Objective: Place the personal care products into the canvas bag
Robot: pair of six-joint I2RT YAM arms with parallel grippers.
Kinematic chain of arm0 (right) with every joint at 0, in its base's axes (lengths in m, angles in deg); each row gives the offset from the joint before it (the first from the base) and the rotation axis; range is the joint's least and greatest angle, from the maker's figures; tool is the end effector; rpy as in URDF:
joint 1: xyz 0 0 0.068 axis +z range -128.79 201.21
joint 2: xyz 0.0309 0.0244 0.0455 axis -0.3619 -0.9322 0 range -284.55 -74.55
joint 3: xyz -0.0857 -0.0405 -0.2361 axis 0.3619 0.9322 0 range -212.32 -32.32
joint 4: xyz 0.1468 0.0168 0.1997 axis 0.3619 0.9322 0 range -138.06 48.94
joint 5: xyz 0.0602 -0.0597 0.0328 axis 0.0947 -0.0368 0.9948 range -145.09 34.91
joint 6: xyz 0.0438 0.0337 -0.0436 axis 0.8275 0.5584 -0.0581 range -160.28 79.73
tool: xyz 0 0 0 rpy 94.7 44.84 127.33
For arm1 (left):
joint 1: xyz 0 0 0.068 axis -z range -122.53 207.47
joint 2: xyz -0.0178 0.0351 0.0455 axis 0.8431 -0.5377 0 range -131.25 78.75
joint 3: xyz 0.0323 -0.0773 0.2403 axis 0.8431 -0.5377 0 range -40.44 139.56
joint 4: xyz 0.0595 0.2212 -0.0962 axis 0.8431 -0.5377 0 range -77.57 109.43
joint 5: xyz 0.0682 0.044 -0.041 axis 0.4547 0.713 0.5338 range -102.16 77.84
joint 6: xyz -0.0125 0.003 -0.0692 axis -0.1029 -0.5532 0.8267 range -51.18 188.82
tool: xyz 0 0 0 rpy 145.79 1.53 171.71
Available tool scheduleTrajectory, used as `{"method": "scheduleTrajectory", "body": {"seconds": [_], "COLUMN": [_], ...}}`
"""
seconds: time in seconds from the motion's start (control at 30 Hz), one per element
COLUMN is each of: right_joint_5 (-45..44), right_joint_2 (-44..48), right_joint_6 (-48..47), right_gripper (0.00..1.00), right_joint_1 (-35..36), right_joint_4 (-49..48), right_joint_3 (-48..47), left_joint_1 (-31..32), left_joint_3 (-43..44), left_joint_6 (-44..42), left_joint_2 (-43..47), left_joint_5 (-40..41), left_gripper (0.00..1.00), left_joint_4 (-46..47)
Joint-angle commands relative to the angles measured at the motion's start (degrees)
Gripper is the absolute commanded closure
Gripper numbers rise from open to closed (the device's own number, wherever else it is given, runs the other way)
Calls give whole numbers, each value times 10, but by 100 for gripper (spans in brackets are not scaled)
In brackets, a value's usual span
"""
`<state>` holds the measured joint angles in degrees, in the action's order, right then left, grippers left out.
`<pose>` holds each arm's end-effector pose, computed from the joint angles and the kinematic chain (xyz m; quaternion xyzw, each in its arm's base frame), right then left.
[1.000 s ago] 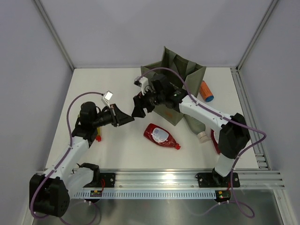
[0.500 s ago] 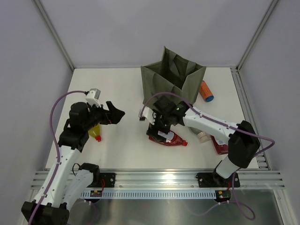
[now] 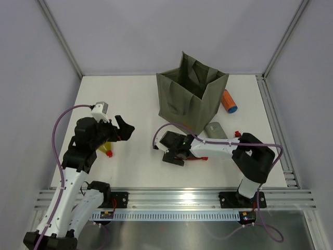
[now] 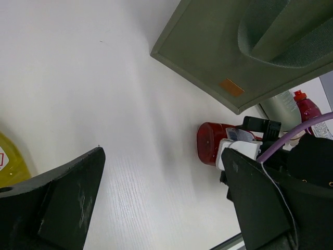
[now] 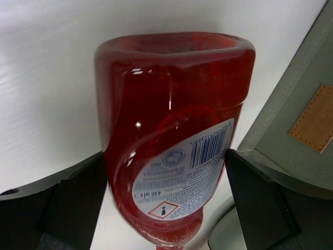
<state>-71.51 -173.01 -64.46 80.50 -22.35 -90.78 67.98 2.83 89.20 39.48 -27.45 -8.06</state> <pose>0.1798 0.2709 0.1354 -0.6217 0.7421 -0.0703 0.2406 0.1698 -0.0469 0.2929 0.0014 0.8320 -0.2519 0.4942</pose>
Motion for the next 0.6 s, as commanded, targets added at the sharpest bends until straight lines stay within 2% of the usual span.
{"method": "scheduleTrajectory", "body": {"seconds": [0.0,0.07,0.17,0.23,0.27,0.3,0.37,0.4,0.5,0.53,0.57], "right_joint_5": [10,28,116,188,204,240,277,312,390,411,432], "right_joint_2": [-39,-67,-103,-126,-131,-134,-134,-131,-92,-74,-65], "right_joint_6": [20,13,-16,-34,-56,-67,-85,-89,-115,-126,-128], "right_gripper": [0,0,3,10,15,29,43,55,70,78,81], "right_joint_1": [1,0,-15,-27,-38,-45,-66,-71,-86,-89,-94], "right_joint_4": [-18,4,75,112,122,134,172,184,223,245,253], "right_joint_3": [-3,-12,-45,-64,-68,-80,-95,-108,-126,-133,-140], "left_joint_1": [-2,-2,-2,-2,-2,-2,-2,-3,-3,-3,-3], "left_joint_3": [4,3,1,2,2,2,1,0,-4,-5,-6], "left_joint_6": [-10,-10,-11,-12,-12,-12,-13,-14,-12,-12,-10], "left_joint_2": [9,12,13,13,14,15,19,22,25,24,24], "left_joint_5": [5,0,-4,-5,-8,-11,-12,-14,-22,-25,-28], "left_gripper": [1,1,1,1,1,1,1,1,1,1,1], "left_joint_4": [12,13,16,16,16,16,16,16,22,23,26]}}
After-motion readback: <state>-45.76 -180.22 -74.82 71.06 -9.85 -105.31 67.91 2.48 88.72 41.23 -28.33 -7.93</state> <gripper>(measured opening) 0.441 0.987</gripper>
